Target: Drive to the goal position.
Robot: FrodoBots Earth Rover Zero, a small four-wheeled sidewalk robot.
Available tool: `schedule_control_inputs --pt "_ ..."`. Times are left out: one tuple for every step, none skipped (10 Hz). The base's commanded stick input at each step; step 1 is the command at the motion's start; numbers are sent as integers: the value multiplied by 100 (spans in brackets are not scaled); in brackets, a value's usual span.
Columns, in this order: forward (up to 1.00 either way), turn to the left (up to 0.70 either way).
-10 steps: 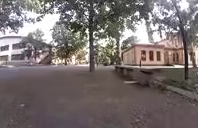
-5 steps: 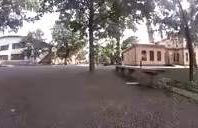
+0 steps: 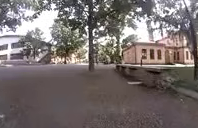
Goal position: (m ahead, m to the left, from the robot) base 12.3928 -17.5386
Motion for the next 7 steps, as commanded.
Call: schedule_control_inputs --pt "44 -8" --pt "44 -2" --pt "44 2" --pt "44 2" --pt "44 2" --pt "44 2" --pt "44 2"
